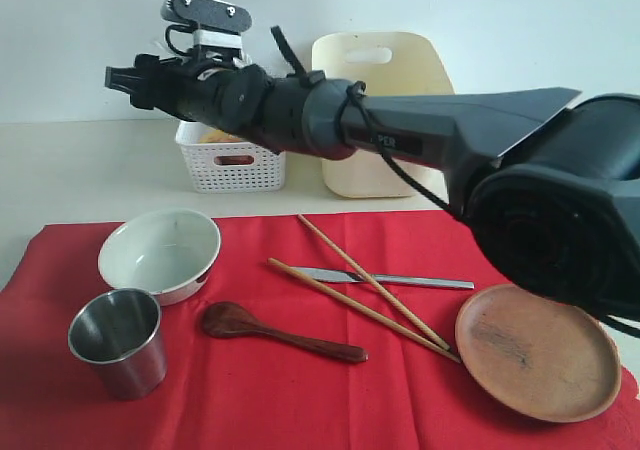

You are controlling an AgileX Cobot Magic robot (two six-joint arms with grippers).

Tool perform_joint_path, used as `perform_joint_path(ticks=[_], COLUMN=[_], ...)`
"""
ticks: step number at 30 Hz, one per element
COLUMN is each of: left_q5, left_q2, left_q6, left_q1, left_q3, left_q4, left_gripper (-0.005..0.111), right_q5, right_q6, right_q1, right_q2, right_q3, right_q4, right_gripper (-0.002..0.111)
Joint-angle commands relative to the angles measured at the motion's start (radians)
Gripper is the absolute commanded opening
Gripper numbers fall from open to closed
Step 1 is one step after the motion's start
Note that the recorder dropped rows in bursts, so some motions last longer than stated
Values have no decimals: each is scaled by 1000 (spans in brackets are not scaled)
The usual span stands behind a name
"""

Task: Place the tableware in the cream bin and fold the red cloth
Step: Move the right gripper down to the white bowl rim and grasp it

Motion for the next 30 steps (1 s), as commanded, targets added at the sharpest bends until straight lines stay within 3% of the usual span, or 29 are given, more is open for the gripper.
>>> perform_joint_path(ticks=[1, 9, 18, 30], left_q5=[-10, -10, -10, -10], left_q2=[-5, -5, -5, -5], left_q6=[0, 0, 0, 0], left_q1=[-2, -2, -2, -2], left_q3=[4, 4, 4, 4], left_q4=[-1, -1, -1, -1], left_gripper=[1, 1, 1, 1], right_q5=[199, 539, 926, 998], right_q6=[-1, 37, 201, 279], right_q1=[-4, -4, -4, -4], right_q2=[-76, -165, -202, -115], right_q3=[1, 1, 1, 1], right_q4=[-56, -185, -543, -622], right_gripper=[56, 56, 56, 56])
